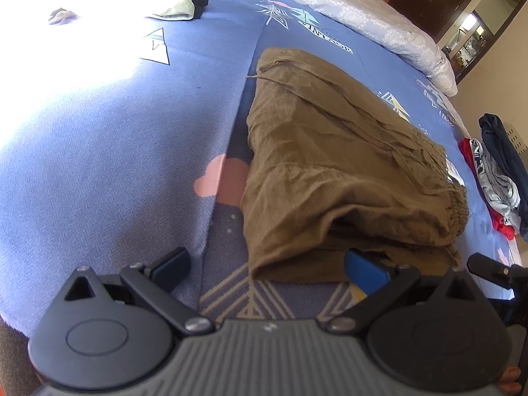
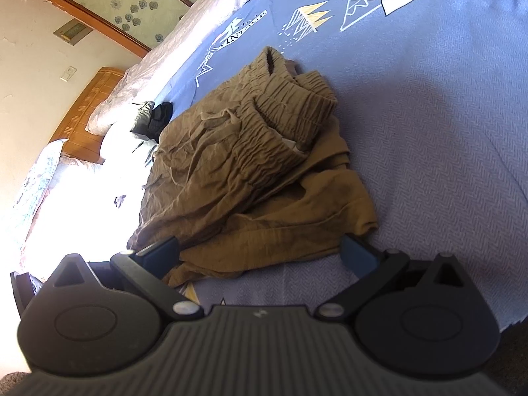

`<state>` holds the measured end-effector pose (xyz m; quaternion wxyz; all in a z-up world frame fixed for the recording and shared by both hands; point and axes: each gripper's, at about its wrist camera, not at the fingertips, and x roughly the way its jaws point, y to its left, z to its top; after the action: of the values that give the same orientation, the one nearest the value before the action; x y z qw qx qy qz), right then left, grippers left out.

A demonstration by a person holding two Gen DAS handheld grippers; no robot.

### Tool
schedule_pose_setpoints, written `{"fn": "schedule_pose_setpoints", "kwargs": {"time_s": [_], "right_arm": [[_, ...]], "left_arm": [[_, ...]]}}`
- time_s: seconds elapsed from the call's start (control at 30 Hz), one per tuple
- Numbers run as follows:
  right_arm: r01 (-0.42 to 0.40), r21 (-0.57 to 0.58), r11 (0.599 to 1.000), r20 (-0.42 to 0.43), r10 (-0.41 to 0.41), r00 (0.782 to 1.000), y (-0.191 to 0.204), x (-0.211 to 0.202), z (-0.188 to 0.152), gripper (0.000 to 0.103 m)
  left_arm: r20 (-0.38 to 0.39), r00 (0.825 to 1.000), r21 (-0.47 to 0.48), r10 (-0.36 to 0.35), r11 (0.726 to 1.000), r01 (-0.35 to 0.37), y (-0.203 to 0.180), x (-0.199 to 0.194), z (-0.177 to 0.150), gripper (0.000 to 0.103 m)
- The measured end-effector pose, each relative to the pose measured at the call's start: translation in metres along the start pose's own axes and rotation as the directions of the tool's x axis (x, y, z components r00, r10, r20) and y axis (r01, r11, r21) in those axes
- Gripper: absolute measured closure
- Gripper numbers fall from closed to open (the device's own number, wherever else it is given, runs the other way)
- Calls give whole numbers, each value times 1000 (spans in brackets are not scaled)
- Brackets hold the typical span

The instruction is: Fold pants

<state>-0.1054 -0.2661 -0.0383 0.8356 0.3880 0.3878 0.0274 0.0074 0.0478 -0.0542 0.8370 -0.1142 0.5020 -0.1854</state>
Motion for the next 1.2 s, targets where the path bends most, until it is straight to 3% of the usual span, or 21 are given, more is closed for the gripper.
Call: {"fn": "schedule_pose_setpoints", "kwargs": {"time_s": [0.8,1.03,1.2], "right_arm": [[-3,7,1000,4,3,1000,0,0,0,0],[17,-21,1000,-4,-18,1000,4,-12,2,4],[-8,-58,998,82,13,997,2,-40,16,8]], "left_arm": [[-16,1000,-3,-17,1000,17,3,-3,3,0],[-6,999,-69,-44,997,43,31,-30,13,0],[49,993,-173,-112,978,118,62,-49,34,0]]}}
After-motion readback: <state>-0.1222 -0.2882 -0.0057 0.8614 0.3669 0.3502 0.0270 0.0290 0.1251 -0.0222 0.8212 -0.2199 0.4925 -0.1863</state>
